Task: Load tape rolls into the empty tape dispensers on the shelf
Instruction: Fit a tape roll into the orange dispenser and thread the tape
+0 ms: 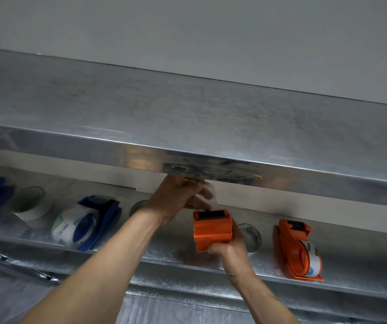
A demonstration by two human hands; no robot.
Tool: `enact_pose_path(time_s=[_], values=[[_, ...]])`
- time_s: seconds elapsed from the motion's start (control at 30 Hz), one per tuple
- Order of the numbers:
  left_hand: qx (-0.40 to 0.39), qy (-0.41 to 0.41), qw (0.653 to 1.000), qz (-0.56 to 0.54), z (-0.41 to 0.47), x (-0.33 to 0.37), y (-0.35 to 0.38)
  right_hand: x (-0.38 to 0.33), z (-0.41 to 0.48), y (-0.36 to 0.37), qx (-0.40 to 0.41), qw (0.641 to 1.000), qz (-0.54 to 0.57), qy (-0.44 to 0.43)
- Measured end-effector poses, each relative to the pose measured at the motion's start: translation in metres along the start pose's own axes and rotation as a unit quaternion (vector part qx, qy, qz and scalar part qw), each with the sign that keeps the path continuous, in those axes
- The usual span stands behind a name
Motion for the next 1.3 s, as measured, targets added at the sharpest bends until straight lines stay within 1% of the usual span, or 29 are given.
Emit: enact_pose_path(time_s=[0.13,0.4,0.6,0.7,0.93,1.3], values=[[0.014,0.008,0.999,-0.035,-0.001,-0.002,-0.005,-0.002,0.0,-0.003,0.008,1.0,0.001,0.001],[-0.007,0.03,0.999,0.021,-0.003,0.011,0.003,-0.003,0.0,0.0,-0.001,1.0,-0.019,-0.003],[0.006,0.024,1.0,-0.013,-0.005,0.008,0.0,-0.006,0.0,0.0,-0.021,1.0,-0.018,-0.01],[-0.003,0.022,1.0,-0.008,-0.006,0.009,0.004,-0.005,0.001,0.002,-0.033,0.999,-0.031,-0.011],[0.005,0.037,0.999,-0.012,-0.005,0.012,0.0,0.0,0.003,-0.006,0.006,1.0,0.0,0.003],[0.001,0.04,0.999,-0.011,-0.004,0.017,0.002,-0.003,0.005,-0.005,-0.014,1.0,-0.015,0.0]])
Point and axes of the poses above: each hand's wrist, its own z-axis towards the middle knuckle, its own y-axis out of the palm, x = y × z, the point moved 2 cm from there along z, towards the middle knuckle, and after that the axes turned 13 degrees about z, right-handed, at the moved point
